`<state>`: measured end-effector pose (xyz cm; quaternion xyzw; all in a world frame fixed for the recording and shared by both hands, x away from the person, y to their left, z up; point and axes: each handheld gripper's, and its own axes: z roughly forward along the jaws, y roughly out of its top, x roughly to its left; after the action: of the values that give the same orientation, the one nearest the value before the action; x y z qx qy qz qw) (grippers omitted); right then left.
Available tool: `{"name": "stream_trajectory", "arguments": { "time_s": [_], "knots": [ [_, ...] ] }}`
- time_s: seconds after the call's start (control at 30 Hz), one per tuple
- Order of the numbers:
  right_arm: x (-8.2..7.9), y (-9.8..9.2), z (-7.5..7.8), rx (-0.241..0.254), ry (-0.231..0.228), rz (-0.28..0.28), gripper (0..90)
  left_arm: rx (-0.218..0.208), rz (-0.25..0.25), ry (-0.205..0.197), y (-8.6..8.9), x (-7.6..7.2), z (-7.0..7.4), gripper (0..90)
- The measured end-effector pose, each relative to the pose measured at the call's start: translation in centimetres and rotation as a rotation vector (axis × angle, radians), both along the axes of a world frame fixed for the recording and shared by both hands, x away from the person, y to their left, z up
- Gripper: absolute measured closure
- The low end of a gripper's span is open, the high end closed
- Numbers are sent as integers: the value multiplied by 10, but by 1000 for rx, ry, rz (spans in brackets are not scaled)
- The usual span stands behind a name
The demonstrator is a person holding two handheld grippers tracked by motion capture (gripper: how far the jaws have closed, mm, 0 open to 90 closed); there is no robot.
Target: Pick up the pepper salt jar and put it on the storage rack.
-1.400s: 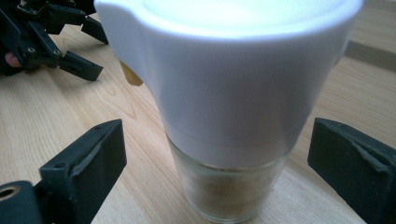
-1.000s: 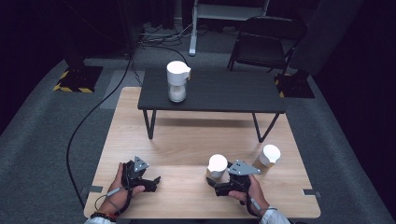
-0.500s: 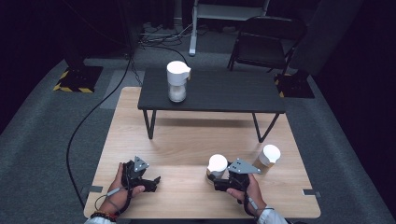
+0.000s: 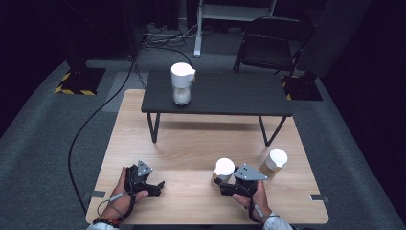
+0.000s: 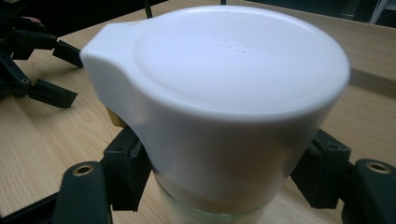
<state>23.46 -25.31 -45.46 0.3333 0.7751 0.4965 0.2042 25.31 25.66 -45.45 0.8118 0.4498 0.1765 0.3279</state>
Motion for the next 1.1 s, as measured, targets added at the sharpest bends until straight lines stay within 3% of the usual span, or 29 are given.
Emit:
{"name": "stream_trajectory", "arguments": {
  "time_s": [0.33, 0.87, 1.1],
  "knots": [
    [0, -4, 6, -17, -7, -26, 300, 0, 0, 0, 0, 0, 0, 1],
    [-2, -11, 44, 10, -55, -56, 300, 0, -2, -1, 0, 0, 0, 1],
    [0, -7, 58, 21, -53, -63, 299, -2, -1, 0, 0, 0, 0, 1]
  ]
}}
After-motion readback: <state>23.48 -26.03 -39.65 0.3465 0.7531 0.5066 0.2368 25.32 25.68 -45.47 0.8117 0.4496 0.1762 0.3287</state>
